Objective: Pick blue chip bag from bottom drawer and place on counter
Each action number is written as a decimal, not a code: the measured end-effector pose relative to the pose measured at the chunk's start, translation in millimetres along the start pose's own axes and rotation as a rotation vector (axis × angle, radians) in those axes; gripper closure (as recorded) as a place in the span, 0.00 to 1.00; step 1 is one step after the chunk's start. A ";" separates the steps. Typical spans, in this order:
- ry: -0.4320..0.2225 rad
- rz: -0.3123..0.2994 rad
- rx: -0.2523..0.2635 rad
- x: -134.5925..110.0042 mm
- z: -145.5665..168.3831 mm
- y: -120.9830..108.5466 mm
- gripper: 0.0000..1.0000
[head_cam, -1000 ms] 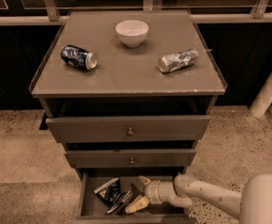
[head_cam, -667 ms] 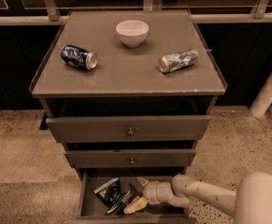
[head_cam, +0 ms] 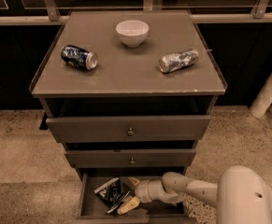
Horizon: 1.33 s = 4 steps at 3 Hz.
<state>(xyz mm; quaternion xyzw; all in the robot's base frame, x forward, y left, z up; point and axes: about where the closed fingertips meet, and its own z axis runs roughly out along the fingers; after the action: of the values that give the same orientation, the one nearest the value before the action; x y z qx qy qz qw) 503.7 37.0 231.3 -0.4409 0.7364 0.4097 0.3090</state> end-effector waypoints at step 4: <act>0.048 -0.003 -0.019 10.9 43.0 -21.0 0.00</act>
Offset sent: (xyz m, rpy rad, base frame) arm 0.0104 0.0251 -0.0283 -0.0177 0.0194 0.0301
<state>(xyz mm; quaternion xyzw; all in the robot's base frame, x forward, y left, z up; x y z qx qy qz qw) 522.0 64.6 195.1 -0.4547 0.7390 0.4056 0.2873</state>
